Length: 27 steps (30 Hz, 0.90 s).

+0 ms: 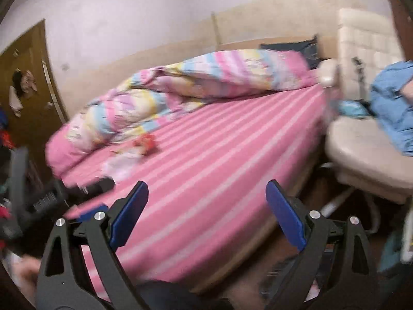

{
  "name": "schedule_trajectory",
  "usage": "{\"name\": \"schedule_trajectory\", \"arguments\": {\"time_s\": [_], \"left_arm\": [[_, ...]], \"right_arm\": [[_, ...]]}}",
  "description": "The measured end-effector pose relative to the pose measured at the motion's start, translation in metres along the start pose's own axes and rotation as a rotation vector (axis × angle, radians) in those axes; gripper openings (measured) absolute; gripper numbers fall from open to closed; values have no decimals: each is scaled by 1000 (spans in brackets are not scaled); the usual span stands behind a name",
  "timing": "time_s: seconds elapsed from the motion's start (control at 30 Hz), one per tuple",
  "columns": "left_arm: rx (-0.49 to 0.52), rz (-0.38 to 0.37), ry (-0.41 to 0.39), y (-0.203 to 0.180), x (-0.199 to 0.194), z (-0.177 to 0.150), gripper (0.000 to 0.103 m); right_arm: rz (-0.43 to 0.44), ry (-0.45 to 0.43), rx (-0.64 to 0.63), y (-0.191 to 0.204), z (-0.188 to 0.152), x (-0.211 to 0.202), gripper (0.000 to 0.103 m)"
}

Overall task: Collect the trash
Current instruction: 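Move both tools back over the bed toward the pink clothespin and tissues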

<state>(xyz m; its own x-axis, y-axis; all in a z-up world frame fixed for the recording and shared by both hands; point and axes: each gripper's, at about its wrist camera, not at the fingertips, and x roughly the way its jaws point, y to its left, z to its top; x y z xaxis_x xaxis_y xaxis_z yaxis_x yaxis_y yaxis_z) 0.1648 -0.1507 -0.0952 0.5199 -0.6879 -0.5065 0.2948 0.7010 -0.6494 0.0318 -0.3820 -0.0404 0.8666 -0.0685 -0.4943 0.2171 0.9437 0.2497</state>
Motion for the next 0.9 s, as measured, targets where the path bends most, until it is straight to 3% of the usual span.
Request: {"name": "schedule_trajectory", "arguments": {"time_s": [0.1, 0.27, 0.37, 0.57, 0.87, 0.9], "left_arm": [[-26, 67, -39, 43, -15, 18, 89], [-77, 160, -50, 112, -16, 46, 89], [-50, 213, -58, 142, -10, 64, 89], [-56, 299, -48, 190, 6, 98, 89], [-56, 471, -17, 237, 44, 163, 87], [-53, 487, 1, 242, 49, 166, 82]], "right_arm": [[106, 15, -27, 49, 8, 29, 91], [171, 8, -111, 117, 5, 81, 91], [194, 21, -179, 148, -4, 124, 91], [215, 87, -173, 171, -5, 196, 91], [169, 151, -227, 203, -3, 283, 91], [162, 162, -236, 204, -5, 294, 91]]}}
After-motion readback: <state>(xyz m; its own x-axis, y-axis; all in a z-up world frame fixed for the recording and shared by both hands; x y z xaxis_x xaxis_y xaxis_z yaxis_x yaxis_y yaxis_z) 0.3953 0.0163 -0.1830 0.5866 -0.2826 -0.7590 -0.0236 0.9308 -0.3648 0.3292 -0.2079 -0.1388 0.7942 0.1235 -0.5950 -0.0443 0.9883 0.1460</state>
